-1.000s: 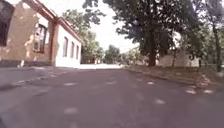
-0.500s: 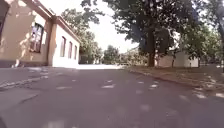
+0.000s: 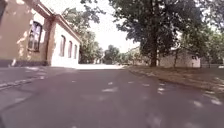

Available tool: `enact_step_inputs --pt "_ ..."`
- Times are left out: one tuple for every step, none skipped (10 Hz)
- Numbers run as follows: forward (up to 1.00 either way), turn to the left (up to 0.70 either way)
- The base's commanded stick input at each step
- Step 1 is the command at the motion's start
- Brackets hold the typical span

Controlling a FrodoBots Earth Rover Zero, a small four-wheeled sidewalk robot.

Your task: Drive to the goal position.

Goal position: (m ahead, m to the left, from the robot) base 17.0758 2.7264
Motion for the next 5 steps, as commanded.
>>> enact_step_inputs --pt "0.85 0.01" --pt "0.85 0.01" --pt "0.85 0.01" --pt "0.85 0.01" --pt "0.85 0.01"
